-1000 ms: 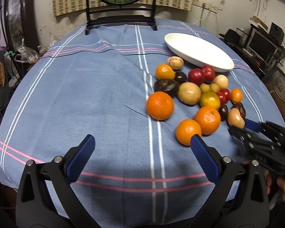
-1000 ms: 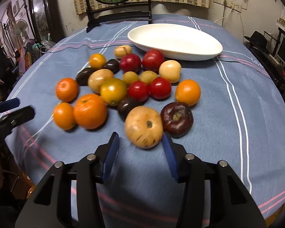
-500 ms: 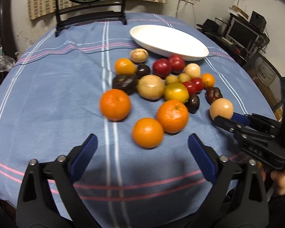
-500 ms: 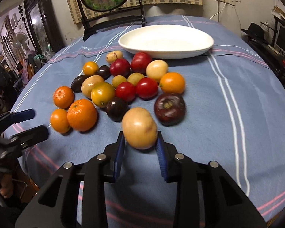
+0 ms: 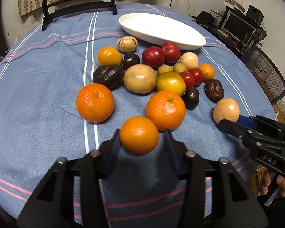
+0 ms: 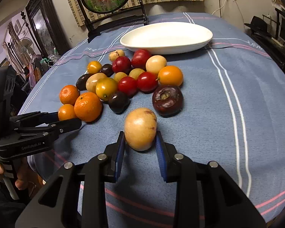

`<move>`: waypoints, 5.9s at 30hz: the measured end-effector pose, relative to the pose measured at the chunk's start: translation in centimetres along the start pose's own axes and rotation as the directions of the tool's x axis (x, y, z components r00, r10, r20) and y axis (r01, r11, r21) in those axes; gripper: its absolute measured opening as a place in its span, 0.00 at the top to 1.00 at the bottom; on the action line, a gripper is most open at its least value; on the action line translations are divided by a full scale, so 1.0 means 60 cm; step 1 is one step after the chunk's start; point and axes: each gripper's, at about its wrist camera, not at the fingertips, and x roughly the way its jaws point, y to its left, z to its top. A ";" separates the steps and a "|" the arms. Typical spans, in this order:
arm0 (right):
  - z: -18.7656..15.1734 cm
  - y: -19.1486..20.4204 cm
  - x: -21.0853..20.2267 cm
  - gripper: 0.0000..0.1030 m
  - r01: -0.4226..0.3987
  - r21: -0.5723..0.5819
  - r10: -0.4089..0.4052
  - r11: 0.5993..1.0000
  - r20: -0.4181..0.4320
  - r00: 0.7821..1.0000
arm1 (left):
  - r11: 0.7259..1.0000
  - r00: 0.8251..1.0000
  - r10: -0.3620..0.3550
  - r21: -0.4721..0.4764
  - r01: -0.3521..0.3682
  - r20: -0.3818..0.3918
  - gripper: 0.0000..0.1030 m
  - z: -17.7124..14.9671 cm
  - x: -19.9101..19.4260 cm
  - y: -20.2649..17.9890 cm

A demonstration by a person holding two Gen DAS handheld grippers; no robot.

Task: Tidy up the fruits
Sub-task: 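Grasp a mandarin with the left tool while the right tool grasps a potato, then carry both fruits onto the white plate and open both tools, then grasp a mandarin with the left tool while the right tool grasps a dark plum, then place the mandarin and plum on the white plate, opening both tools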

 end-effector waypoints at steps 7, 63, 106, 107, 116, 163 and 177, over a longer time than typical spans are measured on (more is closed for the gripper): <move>0.006 0.011 -0.006 0.71 -0.007 0.009 0.007 1.000 0.031 0.999 | 0.999 0.999 -0.033 -0.026 0.034 0.031 0.62 -0.005 -0.016 0.020; 0.177 -0.005 -0.047 0.06 0.203 -0.015 -0.198 0.979 0.169 0.966 | 0.994 0.988 0.055 -0.101 -0.041 0.143 0.11 0.182 -0.045 0.019; 0.080 -0.034 0.003 0.59 0.127 -0.023 -0.126 0.992 0.045 0.991 | 0.999 0.998 -0.047 0.013 0.046 0.035 0.11 0.034 -0.031 -0.021; 0.079 -0.035 0.000 0.59 0.129 -0.021 -0.128 0.991 0.047 0.991 | 0.999 0.998 -0.051 0.013 0.050 0.029 0.11 0.035 -0.024 -0.024; 0.066 -0.050 -0.006 0.59 0.097 0.027 -0.098 0.995 0.031 0.995 | 1.000 1.000 -0.002 0.015 0.002 -0.026 0.48 0.044 0.042 -0.036; 0.410 -0.179 0.201 0.59 0.214 -0.002 -0.214 0.977 -0.065 0.975 | 0.999 0.997 0.041 -0.010 -0.042 -0.059 0.55 0.493 0.269 -0.002; 0.392 -0.141 0.094 0.39 0.209 -0.023 -0.208 0.978 0.022 0.978 | 0.998 0.993 0.057 -0.013 -0.056 0.104 0.20 0.475 0.092 0.006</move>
